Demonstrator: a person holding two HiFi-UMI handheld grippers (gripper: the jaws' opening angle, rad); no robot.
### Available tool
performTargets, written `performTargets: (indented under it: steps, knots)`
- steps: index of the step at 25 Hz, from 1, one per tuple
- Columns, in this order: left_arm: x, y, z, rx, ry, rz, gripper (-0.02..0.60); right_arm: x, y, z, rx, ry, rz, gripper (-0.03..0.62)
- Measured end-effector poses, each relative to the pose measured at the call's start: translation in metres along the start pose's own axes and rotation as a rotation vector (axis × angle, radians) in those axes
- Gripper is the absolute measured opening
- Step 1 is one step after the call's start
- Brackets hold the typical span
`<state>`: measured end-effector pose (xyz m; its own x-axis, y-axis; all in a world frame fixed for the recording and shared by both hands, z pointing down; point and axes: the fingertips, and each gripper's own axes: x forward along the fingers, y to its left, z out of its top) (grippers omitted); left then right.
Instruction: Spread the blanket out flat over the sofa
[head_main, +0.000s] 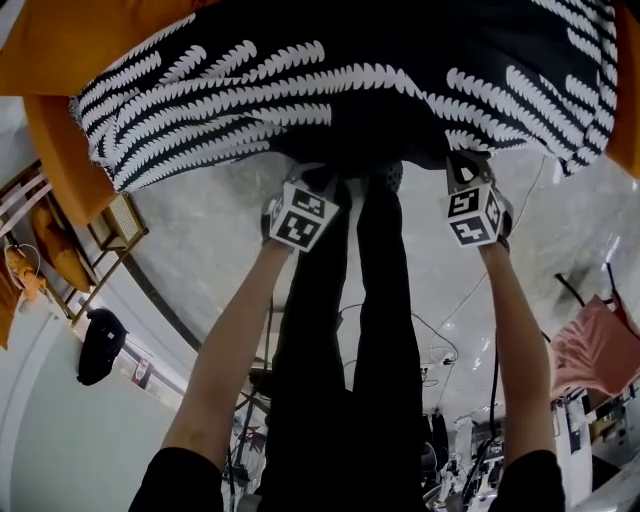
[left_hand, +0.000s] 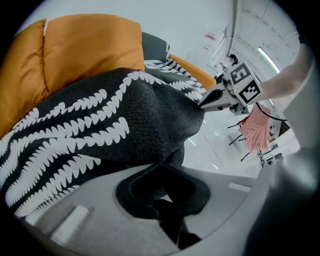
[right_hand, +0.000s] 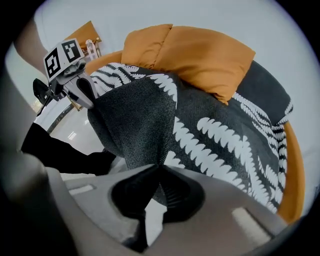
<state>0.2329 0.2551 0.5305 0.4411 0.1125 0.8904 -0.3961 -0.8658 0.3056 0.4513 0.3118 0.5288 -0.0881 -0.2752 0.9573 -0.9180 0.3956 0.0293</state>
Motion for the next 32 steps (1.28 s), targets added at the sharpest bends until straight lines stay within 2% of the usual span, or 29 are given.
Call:
performTargets:
  steps: [6, 14, 25, 32]
  knots:
    - [-0.001, -0.015, -0.028, -0.016, 0.039, -0.018, 0.029, -0.008, 0.028, -0.027, -0.038, 0.031, 0.057, 0.014]
    - [0.001, -0.037, -0.056, -0.021, 0.096, -0.05, 0.029, -0.008, 0.049, -0.053, -0.033, 0.068, 0.096, 0.014]
    - [0.013, -0.076, -0.088, 0.047, 0.218, -0.101, 0.028, -0.014, 0.069, -0.105, -0.039, 0.158, 0.15, 0.014]
    - [0.019, -0.098, -0.098, 0.076, 0.281, -0.143, 0.028, -0.014, 0.06, -0.118, -0.014, 0.18, 0.15, 0.014]
